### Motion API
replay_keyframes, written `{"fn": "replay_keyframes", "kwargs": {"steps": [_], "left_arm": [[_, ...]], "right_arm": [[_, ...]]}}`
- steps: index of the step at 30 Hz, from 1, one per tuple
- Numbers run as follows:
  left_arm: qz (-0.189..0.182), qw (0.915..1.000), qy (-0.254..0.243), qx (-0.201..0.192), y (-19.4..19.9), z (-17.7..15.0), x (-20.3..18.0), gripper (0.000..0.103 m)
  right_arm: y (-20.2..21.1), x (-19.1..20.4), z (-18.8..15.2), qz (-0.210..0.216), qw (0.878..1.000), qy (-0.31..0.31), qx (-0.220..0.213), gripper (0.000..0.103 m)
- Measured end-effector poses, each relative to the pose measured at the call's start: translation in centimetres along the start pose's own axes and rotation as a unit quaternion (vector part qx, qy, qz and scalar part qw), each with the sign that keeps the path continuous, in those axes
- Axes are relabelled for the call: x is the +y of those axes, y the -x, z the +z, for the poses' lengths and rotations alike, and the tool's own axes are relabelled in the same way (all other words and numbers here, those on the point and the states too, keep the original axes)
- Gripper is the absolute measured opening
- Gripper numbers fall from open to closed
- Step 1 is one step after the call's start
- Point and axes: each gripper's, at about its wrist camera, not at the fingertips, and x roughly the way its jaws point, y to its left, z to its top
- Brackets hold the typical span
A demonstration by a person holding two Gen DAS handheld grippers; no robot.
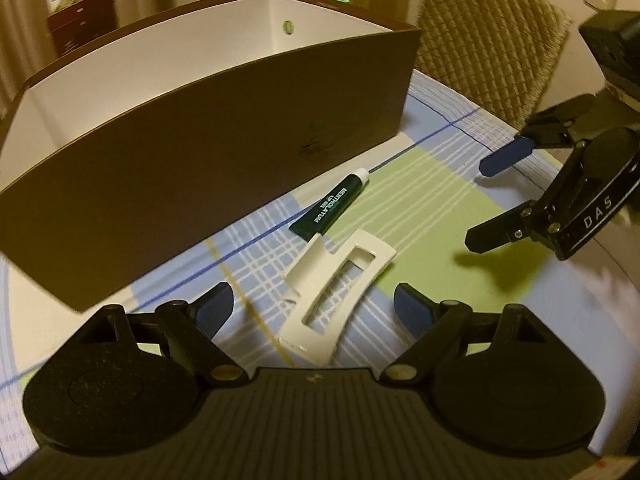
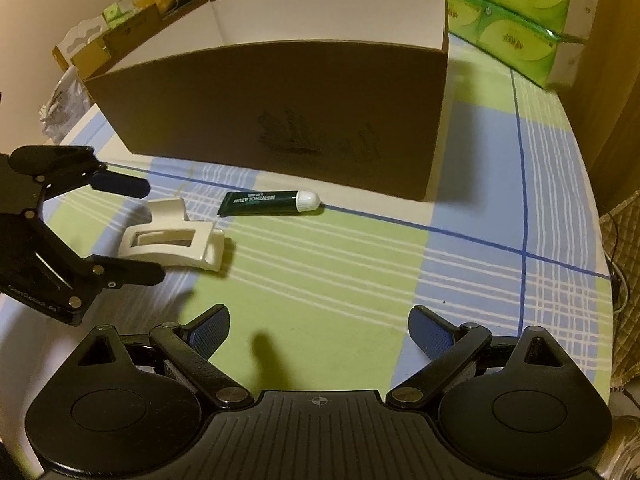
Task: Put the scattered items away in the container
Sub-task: 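Grasp the white plastic holder with the left tool while the right tool grasps the green lip gel tube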
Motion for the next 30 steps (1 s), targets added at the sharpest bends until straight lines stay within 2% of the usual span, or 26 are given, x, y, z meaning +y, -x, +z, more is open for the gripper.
{"fn": "replay_keyframes", "kwargs": {"steps": [2,8,10,12,14,17,23,24,25,26,30], "left_arm": [[-0.008,0.9998,-0.016,0.0,-0.6,0.1,0.1,0.083],[-0.035,0.9985,-0.042,0.0,-1.5,0.1,-0.2,0.066],[-0.04,0.9982,-0.045,0.001,-1.6,-0.1,-0.3,0.043],[-0.036,0.9983,-0.046,0.001,-1.6,-0.4,-0.4,0.04],[-0.033,0.9986,-0.041,0.0,-1.2,-0.6,-0.3,0.039],[-0.006,0.9998,-0.018,-0.004,-0.3,-1.3,0.3,0.039],[0.055,0.9959,0.072,-0.005,2.3,-3.4,3.2,0.039],[0.062,0.9942,0.088,-0.005,2.8,-3.8,3.7,0.039],[0.069,0.9922,0.104,-0.005,3.2,-4.2,4.2,0.039],[0.076,0.99,0.119,-0.004,3.6,-4.7,4.7,0.039],[0.092,0.9818,0.166,0.001,4.7,-6.0,6.0,0.039]], "right_arm": [[-0.2,-0.2,0.1,-0.001,1.0,0.0,0.002,0.094],[-0.5,-0.3,0.6,0.005,1.0,0.009,0.004,0.094],[-0.6,-0.1,0.7,0.011,1.0,0.015,0.002,0.094],[-0.6,0.1,0.9,0.024,0.999,0.022,-0.006,0.094],[-0.5,0.6,1.1,0.04,0.998,0.035,-0.018,0.094],[-0.5,1.6,1.6,0.055,0.996,0.065,-0.037,0.094],[-1.7,3.5,3.3,0.062,0.985,0.145,-0.069,0.093],[-2.0,3.7,3.5,0.063,0.983,0.159,-0.072,0.09],[-2.3,3.9,3.8,0.067,0.98,0.172,-0.073,0.08],[-2.7,4.0,4.0,0.071,0.978,0.181,-0.071,0.076],[-4.5,4.5,4.4,0.067,0.974,0.208,-0.067,0.075]]}}
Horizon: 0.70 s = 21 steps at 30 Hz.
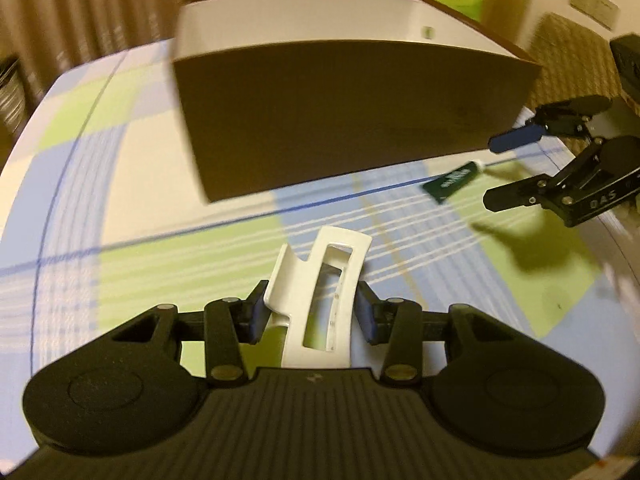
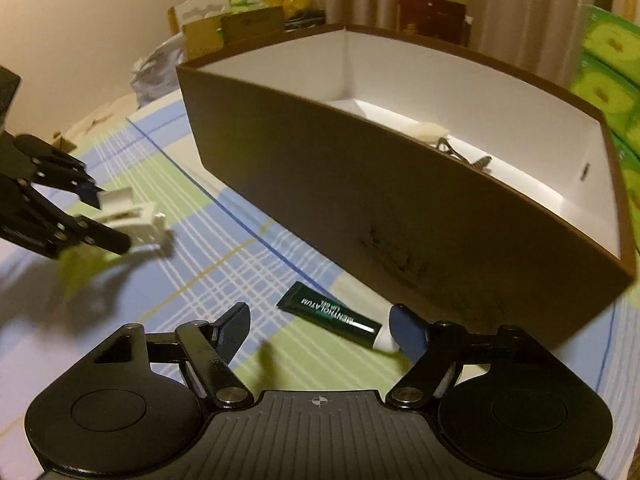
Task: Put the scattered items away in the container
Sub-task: 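Grasp the white plastic holder with the left tool while the right tool grasps the green lip gel tube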
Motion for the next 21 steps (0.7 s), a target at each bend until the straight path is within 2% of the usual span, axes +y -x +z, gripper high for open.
{"fn": "replay_keyframes", "kwargs": {"steps": [5,9,16,21], "left_arm": [[0.005,0.9997,0.025,0.001,0.6,-0.6,0.6,0.039],[0.006,0.9995,0.03,0.003,1.3,-1.1,0.7,0.039],[0.004,0.9992,0.041,0.001,1.3,-1.1,0.7,0.039],[0.007,0.9987,0.051,0.003,1.1,-0.8,0.5,0.039]], "right_arm": [[-1.7,0.8,-0.5,-0.003,0.999,0.037,0.02,0.064],[-1.8,0.6,-0.6,0.023,0.999,0.011,0.034,0.051],[-1.4,3.0,-1.0,0.037,0.998,0.022,0.055,0.048],[-1.7,2.0,-0.3,-0.004,0.998,-0.048,0.05,0.048]]}}
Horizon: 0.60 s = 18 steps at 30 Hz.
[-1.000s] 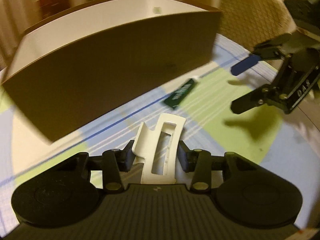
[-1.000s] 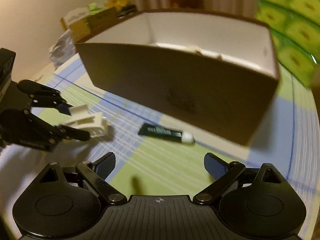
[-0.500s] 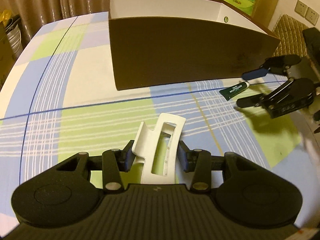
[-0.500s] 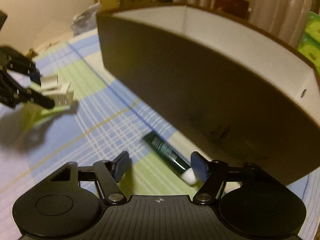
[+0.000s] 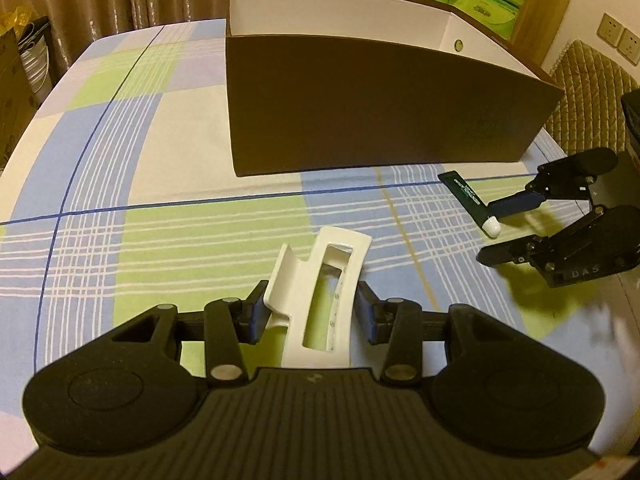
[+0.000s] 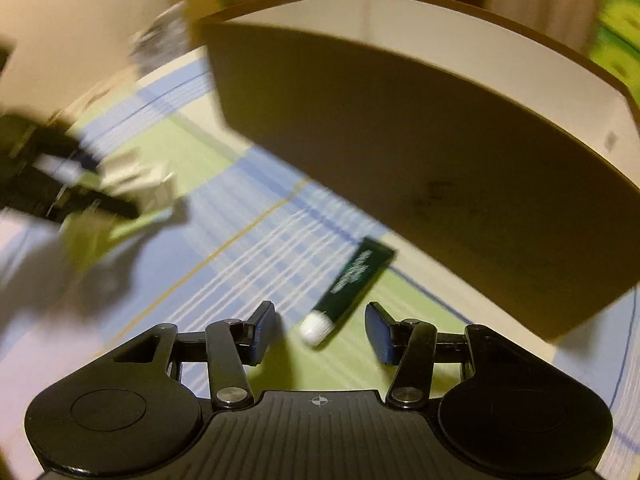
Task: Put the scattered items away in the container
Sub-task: 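Grasp the white plastic holder with the left tool while the right tool grasps the green lip gel tube, then lift and carry the white holder and lip gel tube over the box with both tools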
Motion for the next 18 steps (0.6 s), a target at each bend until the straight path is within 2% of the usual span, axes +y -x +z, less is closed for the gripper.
{"fn": "replay_keyframes", "kwargs": {"steps": [3,5,7,8,14,18], "left_arm": [[0.005,1.0,0.006,0.003,-0.3,0.2,0.0,0.039],[0.006,0.9999,0.011,0.007,-0.6,0.3,0.0,0.039],[0.01,0.9998,0.012,0.011,-0.8,0.4,-0.1,0.039],[0.012,0.9998,0.012,0.013,-0.8,0.4,-0.2,0.039],[0.016,0.9995,0.018,0.022,-1.0,0.3,-0.4,0.039],[0.002,0.9995,0.017,0.028,-0.7,-0.2,-1.0,0.038]], "right_arm": [[-0.3,-0.1,0.7,-0.022,0.999,-0.027,-0.009,0.048],[-0.5,0.4,0.8,-0.034,0.999,-0.022,-0.014,0.043],[-0.4,0.6,0.8,-0.033,0.999,-0.023,-0.016,0.019],[-0.2,0.6,0.8,-0.03,0.999,-0.026,-0.014,0.015],[1.1,1.3,-0.6,-0.012,1.0,-0.015,0.003,0.014],[2.3,2.2,-2.0,0.004,1.0,-0.022,0.017,0.014]]}}
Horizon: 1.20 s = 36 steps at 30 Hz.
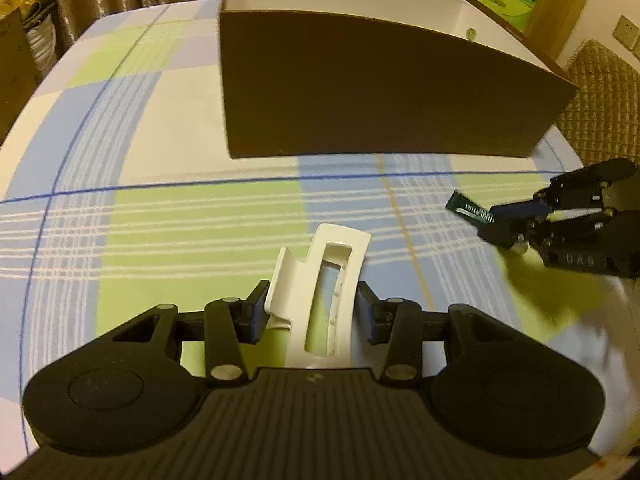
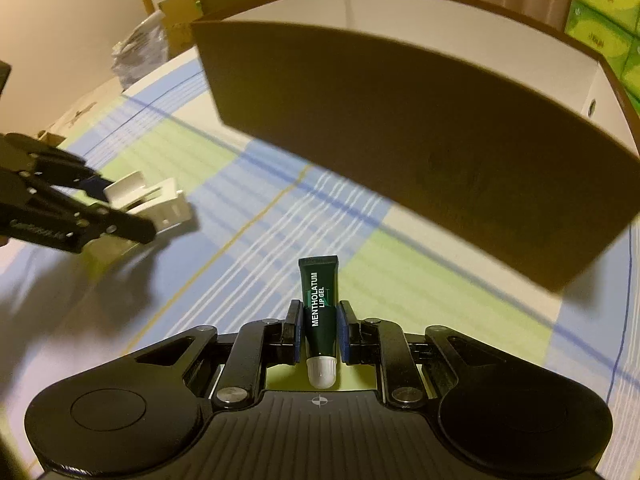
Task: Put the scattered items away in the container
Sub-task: 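Lift and carry the white holder and lip gel tube over the box with both tools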
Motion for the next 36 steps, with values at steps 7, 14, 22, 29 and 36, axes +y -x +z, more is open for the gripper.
{"fn": "replay_keyframes", "kwargs": {"steps": [7,14,22,29,36], "left_arm": [[-0.002,0.9999,-0.007,0.011,0.2,-0.7,-1.7,0.038],[0.015,0.9996,-0.021,0.013,-0.2,-0.7,-2.6,0.039],[0.018,0.9993,-0.029,0.016,-0.2,-0.9,-3.2,0.039],[0.016,0.9992,-0.031,0.019,0.1,-1.2,-3.3,0.04],[0.012,0.999,-0.038,0.02,0.5,-1.5,-3.6,0.036]], "right_arm": [[1.0,0.2,-1.2,0.004,1.0,-0.017,-0.001,0.036],[0.5,1.5,-0.8,-0.038,0.999,0.01,-0.011,0.035],[0.6,2.3,-0.7,-0.042,0.999,0.008,-0.006,0.015],[0.8,2.4,-1.0,-0.039,0.999,-0.005,0.002,0.014],[1.9,2.1,-1.8,-0.007,0.999,-0.048,0.017,0.014]]}}
